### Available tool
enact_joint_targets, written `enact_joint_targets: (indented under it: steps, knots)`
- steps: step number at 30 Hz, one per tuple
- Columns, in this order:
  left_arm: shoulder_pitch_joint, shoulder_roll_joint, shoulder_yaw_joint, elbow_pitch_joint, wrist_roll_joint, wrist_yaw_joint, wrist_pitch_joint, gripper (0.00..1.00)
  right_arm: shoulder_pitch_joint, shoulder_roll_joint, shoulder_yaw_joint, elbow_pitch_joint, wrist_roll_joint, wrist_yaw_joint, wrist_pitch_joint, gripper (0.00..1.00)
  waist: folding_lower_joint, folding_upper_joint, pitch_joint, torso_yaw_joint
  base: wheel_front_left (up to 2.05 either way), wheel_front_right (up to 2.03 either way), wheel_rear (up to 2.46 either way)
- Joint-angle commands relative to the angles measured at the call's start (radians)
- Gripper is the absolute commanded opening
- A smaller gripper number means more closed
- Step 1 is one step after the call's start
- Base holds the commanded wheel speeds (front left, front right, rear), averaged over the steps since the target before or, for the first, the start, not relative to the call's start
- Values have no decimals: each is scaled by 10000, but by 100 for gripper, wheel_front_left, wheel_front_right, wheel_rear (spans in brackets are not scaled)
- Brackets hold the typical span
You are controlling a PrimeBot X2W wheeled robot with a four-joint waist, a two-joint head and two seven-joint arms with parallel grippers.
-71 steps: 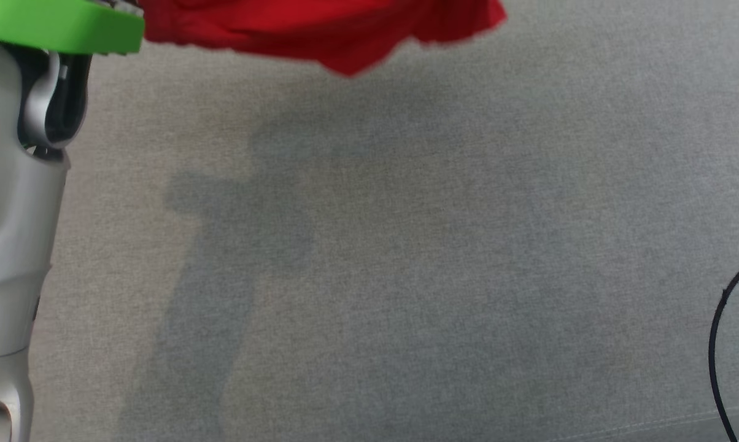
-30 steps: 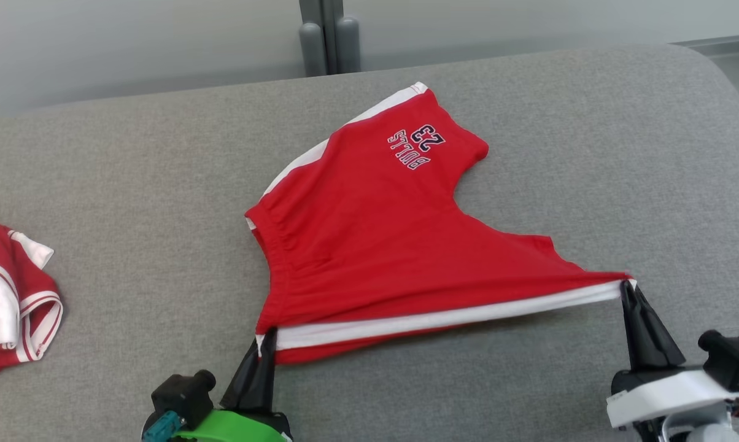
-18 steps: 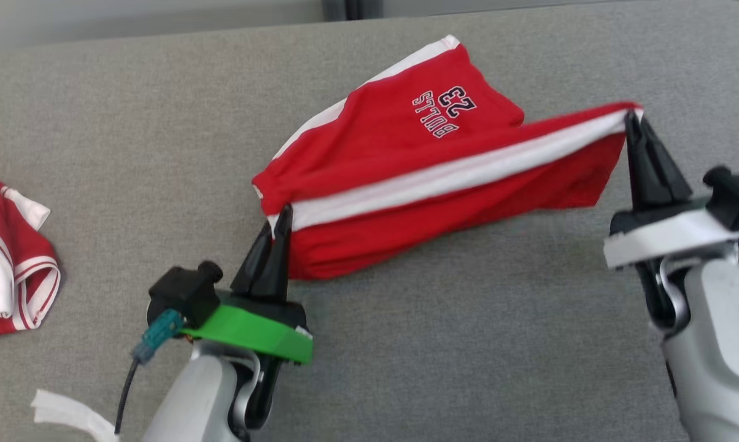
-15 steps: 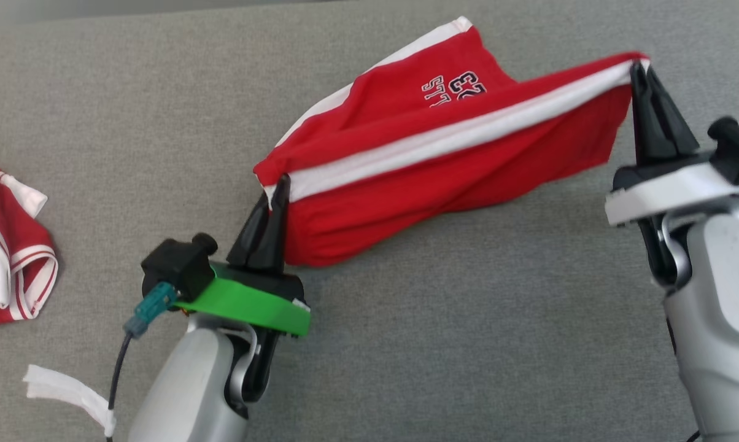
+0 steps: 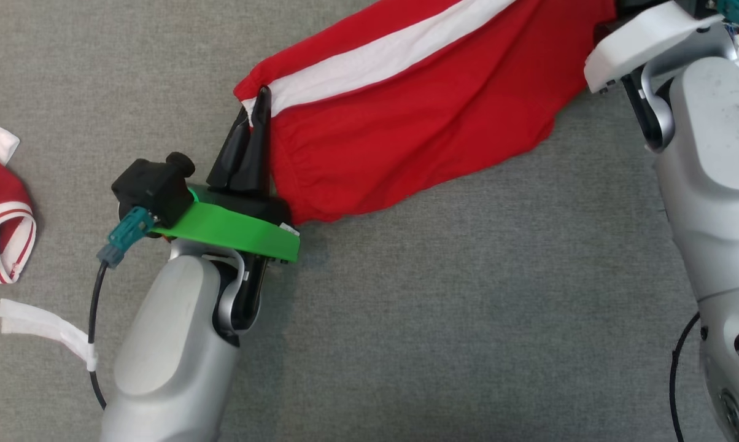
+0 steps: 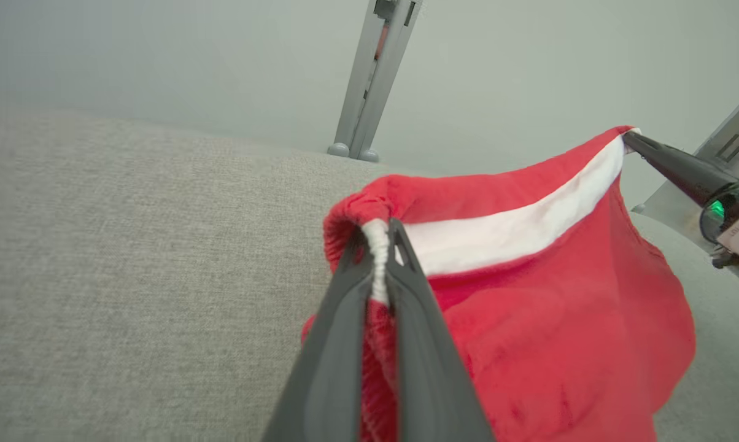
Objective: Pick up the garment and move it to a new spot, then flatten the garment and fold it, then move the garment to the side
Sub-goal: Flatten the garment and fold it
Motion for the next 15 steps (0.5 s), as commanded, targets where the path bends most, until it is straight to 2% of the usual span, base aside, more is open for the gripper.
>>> enact_joint_targets:
  steps: [1, 2, 3, 4, 5, 6, 11, 15]
  knots:
    - [-244, -32, 50, 48, -55, 36, -7, 0, -223, 30, -21, 218, -132, -16, -24, 0, -1, 0, 459, 289, 0, 0, 0]
    - [-288, -57, 85, 85, -31, 36, -6, 0, -370, 76, -68, 412, -247, -14, -29, 0, -1, 0, 509, 309, 0, 0, 0]
    - [-289, -74, 137, 124, -33, 36, -6, 27, -469, 114, -138, 550, -319, -16, -34, 28, -1, 0, 536, 321, 0, 0, 0]
    - [-247, -92, 196, 191, -150, 36, -6, 47, -568, 181, -229, 662, -346, -16, -39, 85, -1, 0, 567, 334, 0, 0, 0]
    - [-225, -99, 229, 206, -161, 36, -6, 85, -622, 210, -339, 715, -358, -16, -41, 100, -1, 0, 586, 348, 0, 0, 0]
    - [-193, -118, 226, 230, -156, 36, -6, 100, -632, 257, -438, 739, -364, -16, -43, 100, -1, 0, 594, 364, 0, 0, 0]
    - [240, -172, 539, 266, -39, 36, -7, 100, -152, 283, -1013, 940, -141, -14, -45, 100, -1, 0, 431, 353, 0, 0, 0]
    - [660, -178, 752, 210, 158, 36, -7, 100, 321, 260, -1015, 1384, 107, -14, -44, 100, -1, 0, 206, 275, 0, 0, 0]
